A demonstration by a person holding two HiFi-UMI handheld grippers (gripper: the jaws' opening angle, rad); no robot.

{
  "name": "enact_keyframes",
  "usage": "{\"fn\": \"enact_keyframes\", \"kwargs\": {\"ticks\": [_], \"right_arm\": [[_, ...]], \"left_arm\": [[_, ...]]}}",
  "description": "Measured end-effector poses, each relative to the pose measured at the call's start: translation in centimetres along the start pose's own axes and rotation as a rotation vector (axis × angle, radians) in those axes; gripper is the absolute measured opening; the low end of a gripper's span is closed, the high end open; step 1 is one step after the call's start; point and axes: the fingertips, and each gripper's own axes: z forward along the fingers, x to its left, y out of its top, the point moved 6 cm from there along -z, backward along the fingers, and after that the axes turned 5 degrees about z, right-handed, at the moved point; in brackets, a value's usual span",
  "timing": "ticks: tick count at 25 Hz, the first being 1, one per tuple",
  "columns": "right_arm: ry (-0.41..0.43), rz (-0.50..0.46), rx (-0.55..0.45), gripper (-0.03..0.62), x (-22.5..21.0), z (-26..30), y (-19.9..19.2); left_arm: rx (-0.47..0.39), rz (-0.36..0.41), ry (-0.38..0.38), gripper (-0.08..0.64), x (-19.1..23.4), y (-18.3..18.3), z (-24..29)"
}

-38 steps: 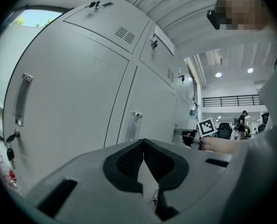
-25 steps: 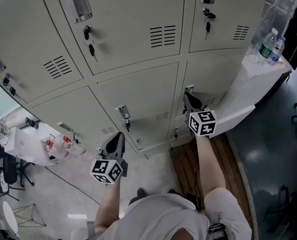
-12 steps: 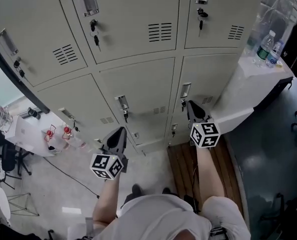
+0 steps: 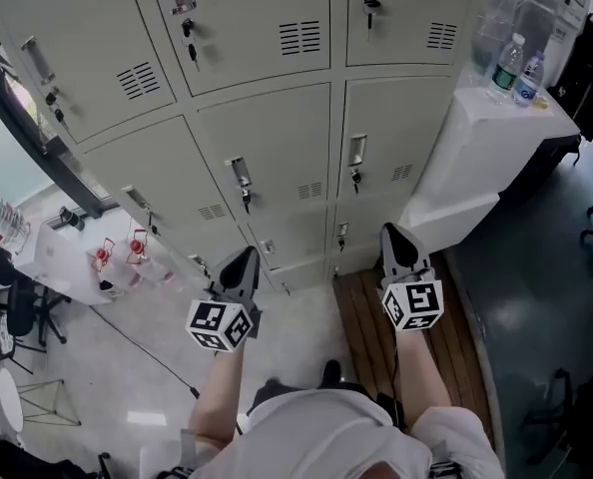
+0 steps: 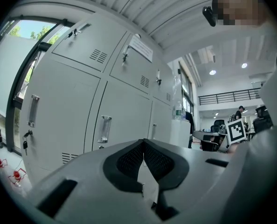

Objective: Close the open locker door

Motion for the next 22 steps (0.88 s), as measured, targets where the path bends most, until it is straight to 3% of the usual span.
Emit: {"fn": "enact_keyframes", "kwargs": {"ticks": [11, 22], "right_arm": [[-0.105, 0.067, 0.033, 0.014, 5.9, -6.3, -0.8], [-0.149, 0.039, 0.041, 0.012, 7.5, -7.9, -0.6]], "left_arm": [[-0.015, 0.006, -0.093, 0.008, 0.8, 0.1, -5.6], [-0.046, 0.006, -0.142, 0.008, 0.5, 0.8, -5.7]]}}
